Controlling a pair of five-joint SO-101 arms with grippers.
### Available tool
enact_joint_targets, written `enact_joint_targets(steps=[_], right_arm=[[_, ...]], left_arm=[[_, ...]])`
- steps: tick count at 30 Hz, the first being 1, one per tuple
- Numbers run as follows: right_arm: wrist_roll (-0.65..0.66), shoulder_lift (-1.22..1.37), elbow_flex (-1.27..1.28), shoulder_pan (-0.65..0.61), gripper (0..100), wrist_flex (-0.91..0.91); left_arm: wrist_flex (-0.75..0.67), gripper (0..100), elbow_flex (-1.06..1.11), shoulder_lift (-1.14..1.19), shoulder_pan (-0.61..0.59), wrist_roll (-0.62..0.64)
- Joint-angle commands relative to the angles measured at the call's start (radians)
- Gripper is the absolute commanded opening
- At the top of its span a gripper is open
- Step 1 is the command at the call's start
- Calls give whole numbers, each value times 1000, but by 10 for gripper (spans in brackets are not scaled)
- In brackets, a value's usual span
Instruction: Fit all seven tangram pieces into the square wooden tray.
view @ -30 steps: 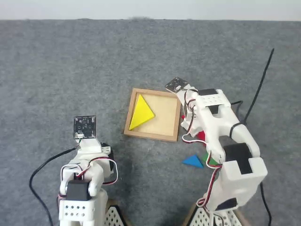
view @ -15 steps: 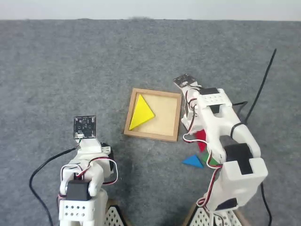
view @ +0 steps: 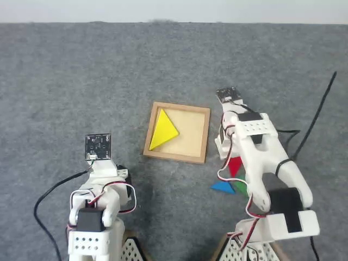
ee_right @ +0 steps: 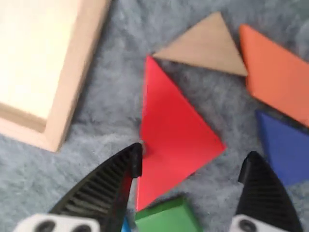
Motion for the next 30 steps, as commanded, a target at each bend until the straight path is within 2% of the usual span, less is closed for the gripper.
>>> enact_joint_targets(steps=[1, 10, 16, 30], right_arm=[[31, 18, -15, 7, 322, -36], [32, 165, -120, 24, 321, 16], [32, 170, -123, 21, 253, 31], [26, 65, -109, 18, 244, 39]], left_arm=[[5, 14, -13, -20, -6, -15], [5, 14, -13, -20, -6, -15], [5, 14, -13, -20, -6, -15], [5, 14, -13, -20, -6, -15]])
